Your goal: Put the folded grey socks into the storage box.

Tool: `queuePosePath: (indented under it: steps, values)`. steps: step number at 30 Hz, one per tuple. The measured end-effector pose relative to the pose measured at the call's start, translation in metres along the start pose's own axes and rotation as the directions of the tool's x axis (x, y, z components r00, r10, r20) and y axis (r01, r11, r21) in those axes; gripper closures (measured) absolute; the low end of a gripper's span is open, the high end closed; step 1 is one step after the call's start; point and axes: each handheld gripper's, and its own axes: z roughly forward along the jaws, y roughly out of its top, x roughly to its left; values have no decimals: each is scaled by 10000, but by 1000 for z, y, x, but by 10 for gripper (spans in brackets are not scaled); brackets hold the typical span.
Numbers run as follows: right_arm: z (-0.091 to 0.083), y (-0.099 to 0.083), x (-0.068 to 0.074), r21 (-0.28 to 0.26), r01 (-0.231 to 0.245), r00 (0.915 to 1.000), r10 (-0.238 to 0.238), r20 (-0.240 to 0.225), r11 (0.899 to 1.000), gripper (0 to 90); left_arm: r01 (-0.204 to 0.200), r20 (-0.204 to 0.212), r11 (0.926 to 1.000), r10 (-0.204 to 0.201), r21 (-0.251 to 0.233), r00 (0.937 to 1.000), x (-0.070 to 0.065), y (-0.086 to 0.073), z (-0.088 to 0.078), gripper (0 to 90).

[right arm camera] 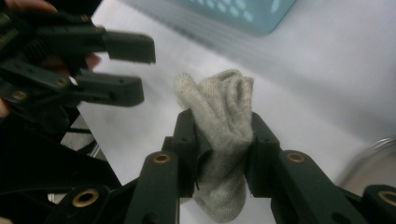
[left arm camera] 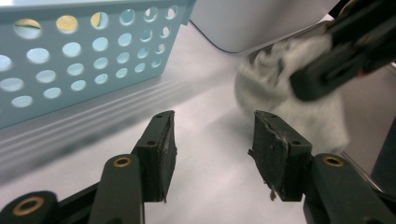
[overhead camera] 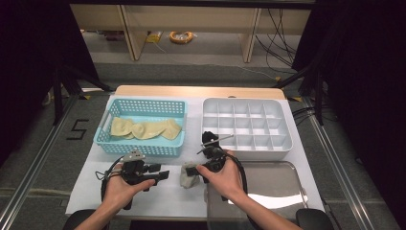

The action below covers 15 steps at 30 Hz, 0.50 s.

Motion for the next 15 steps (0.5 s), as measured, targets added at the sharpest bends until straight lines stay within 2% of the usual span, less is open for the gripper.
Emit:
queuePosePath:
  steps: [1, 2, 4, 5, 6, 8, 9, 10, 12, 13, 14, 15]
  values:
    - [-4, 2, -2, -145, 144, 9999, -145, -58, 9998, 707, -21, -34, 10000, 22, 28, 10000, 0, 0, 0, 479]
    - [-8, 4, -3, -410, 308, 9995, -303, 125, 9987, 708, -9, -105, 10000, 9, 30, 9999, 0, 0, 0, 476]
    - [-13, 6, -2, -497, 271, 9996, -269, 57, 9984, 707, -22, -122, 10000, 22, 31, 9999, 1, 0, 0, 474]
    - [-24, 10, -3, -824, 360, 9993, -355, 76, 9959, 707, -54, -127, 10000, 54, 27, 9999, 1, -1, 0, 468]
    - [-27, 12, -4, -867, 397, 9991, -385, 160, 9954, 707, -67, -103, 10000, 67, 23, 9999, 1, 0, 0, 466]
    - [-36, 16, -4, -1058, 238, 9997, -225, 135, 9941, 707, -62, -136, 10000, 62, -4, 9999, 1, -1, 0, 462]
    - [-40, 18, -6, -1194, 249, 9994, -219, 264, 9925, 707, -49, -142, 10000, 49, 0, 9999, 1, -1, 0, 459]
    - [-45, 20, -8, -1301, 176, 9998, -159, 138, 9913, 707, -34, -126, 10000, 34, -3, 9999, 1, -1, 0, 456]
    - [-50, 23, -10, -1431, 205, 9994, -161, 318, 9895, 707, -32, -170, 10000, 32, -6, 9998, 1, -1, 0, 451]
    - [-62, 29, -17, -1798, 205, 9986, -112, 524, 9835, 707, 6, -135, 10000, -6, -22, 9999, 2, -2, 0, 448]
    - [-62, 29, -17, -1798, 205, 9986, -112, 524, 9835, 707, 6, -135, 10000, -6, -22, 9999, 2, -2, 0, 446]
    - [-73, 34, -23, -2118, 55, 9978, 86, 654, 9773, 707, 4, -148, 10000, -4, 6, 9999, 2, -2, 0, 443]
